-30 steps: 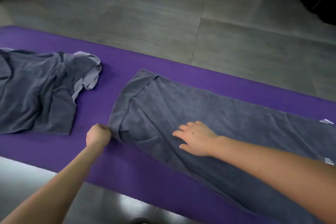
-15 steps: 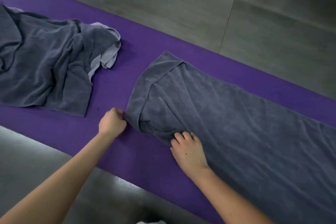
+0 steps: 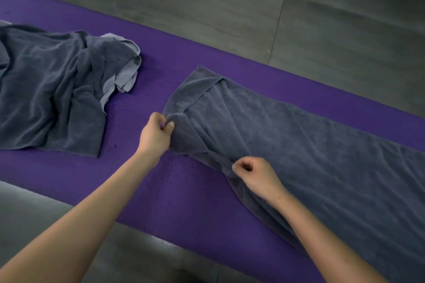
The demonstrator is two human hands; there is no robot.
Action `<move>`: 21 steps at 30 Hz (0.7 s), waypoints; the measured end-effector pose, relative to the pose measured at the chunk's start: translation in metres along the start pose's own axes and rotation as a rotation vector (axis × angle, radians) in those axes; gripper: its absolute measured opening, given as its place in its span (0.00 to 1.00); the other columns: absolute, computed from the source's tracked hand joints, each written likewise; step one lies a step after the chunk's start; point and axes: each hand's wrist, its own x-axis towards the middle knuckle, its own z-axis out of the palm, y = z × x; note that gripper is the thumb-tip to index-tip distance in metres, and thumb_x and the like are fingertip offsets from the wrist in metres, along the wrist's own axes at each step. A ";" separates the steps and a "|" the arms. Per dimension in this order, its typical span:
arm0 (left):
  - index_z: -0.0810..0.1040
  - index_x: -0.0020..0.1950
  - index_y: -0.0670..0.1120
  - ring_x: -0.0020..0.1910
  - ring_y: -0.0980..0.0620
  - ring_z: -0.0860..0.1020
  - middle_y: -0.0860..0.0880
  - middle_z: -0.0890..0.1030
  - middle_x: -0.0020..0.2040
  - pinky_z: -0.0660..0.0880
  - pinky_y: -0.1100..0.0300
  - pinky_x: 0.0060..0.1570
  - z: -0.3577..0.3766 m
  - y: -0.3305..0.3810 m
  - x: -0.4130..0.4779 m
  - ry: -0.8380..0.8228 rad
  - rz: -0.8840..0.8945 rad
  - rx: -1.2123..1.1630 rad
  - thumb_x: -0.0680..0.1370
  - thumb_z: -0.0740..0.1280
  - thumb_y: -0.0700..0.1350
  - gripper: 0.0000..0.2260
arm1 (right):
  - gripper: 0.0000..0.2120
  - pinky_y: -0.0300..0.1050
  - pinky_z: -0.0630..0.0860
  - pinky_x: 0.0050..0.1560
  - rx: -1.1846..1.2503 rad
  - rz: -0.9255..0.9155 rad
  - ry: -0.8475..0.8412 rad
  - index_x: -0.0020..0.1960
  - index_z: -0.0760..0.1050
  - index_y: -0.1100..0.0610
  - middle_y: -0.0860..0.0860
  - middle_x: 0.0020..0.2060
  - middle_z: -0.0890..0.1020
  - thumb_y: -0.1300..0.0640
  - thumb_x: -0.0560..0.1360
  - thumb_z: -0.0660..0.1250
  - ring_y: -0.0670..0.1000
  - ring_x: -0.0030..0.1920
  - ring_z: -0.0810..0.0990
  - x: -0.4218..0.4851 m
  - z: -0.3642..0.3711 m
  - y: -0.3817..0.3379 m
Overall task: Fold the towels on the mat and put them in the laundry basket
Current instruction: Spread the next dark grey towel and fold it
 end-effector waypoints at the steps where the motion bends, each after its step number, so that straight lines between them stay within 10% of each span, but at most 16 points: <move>1: 0.64 0.40 0.48 0.38 0.49 0.70 0.50 0.70 0.36 0.73 0.51 0.37 0.001 0.001 0.000 0.012 -0.022 0.017 0.78 0.64 0.44 0.10 | 0.06 0.38 0.73 0.46 -0.052 -0.031 0.014 0.50 0.79 0.51 0.41 0.43 0.81 0.51 0.76 0.65 0.42 0.46 0.79 -0.001 0.003 0.001; 5: 0.69 0.34 0.43 0.28 0.50 0.70 0.47 0.70 0.30 0.71 0.62 0.22 -0.011 0.002 -0.002 -0.005 -0.193 -0.002 0.76 0.69 0.46 0.15 | 0.28 0.45 0.74 0.55 -0.493 -0.164 -0.006 0.70 0.65 0.48 0.45 0.60 0.74 0.40 0.73 0.65 0.48 0.60 0.74 -0.008 0.026 0.009; 9: 0.77 0.38 0.39 0.30 0.52 0.73 0.45 0.74 0.31 0.77 0.62 0.30 -0.032 -0.014 -0.009 -0.216 -0.362 -0.069 0.68 0.76 0.44 0.11 | 0.30 0.41 0.73 0.27 -0.722 -0.337 0.179 0.60 0.75 0.53 0.49 0.45 0.79 0.59 0.60 0.79 0.50 0.41 0.79 -0.011 0.056 0.017; 16: 0.76 0.40 0.37 0.36 0.51 0.73 0.46 0.76 0.35 0.70 0.57 0.39 -0.033 -0.036 -0.030 -0.203 -0.109 0.136 0.73 0.71 0.43 0.10 | 0.12 0.42 0.71 0.20 -0.632 -0.431 0.395 0.40 0.77 0.58 0.51 0.35 0.77 0.67 0.60 0.74 0.51 0.33 0.76 -0.017 0.052 0.014; 21: 0.69 0.39 0.47 0.35 0.49 0.71 0.46 0.74 0.34 0.68 0.54 0.38 -0.048 -0.031 -0.033 -0.131 -0.006 0.115 0.76 0.68 0.45 0.09 | 0.07 0.43 0.75 0.34 -0.479 -0.467 0.076 0.46 0.80 0.55 0.48 0.39 0.78 0.58 0.74 0.63 0.48 0.37 0.77 -0.041 0.041 0.002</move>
